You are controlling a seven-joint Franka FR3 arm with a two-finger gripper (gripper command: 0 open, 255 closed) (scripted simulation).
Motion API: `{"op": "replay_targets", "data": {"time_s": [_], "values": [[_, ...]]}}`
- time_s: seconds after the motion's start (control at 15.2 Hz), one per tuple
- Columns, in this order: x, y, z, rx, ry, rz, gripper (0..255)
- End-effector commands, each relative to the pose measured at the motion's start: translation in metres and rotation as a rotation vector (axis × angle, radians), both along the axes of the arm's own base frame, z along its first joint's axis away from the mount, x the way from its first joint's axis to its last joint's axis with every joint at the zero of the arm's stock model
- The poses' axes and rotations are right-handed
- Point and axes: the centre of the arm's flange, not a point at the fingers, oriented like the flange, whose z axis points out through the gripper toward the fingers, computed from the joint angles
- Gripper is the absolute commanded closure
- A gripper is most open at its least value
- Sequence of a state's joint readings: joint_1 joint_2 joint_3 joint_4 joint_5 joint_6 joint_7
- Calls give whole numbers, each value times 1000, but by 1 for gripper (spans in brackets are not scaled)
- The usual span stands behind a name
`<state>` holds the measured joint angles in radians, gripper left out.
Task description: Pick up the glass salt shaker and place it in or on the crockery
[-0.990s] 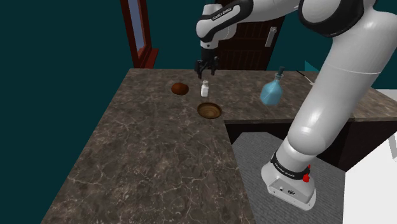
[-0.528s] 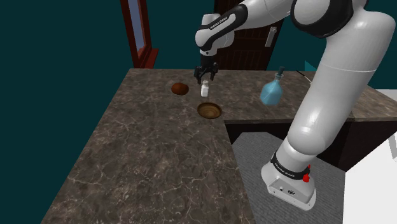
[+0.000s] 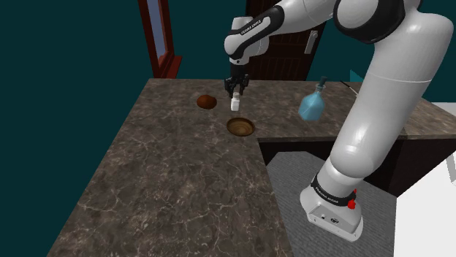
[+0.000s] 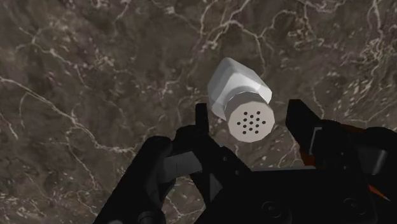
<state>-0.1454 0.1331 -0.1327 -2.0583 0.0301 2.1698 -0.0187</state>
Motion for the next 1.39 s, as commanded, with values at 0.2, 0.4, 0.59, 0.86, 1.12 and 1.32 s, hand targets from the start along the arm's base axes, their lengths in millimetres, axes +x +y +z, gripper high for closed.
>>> {"op": "replay_targets", "data": {"time_s": [0.2,0.4,0.59,0.86,1.12,1.32], "values": [[0,0,0,0,0,0,255],[0,0,0,0,0,0,255],[0,0,5,0,0,0,255],[0,0,26,0,0,0,255],[0,0,47,0,0,0,255],[0,0,63,0,0,0,255]]}}
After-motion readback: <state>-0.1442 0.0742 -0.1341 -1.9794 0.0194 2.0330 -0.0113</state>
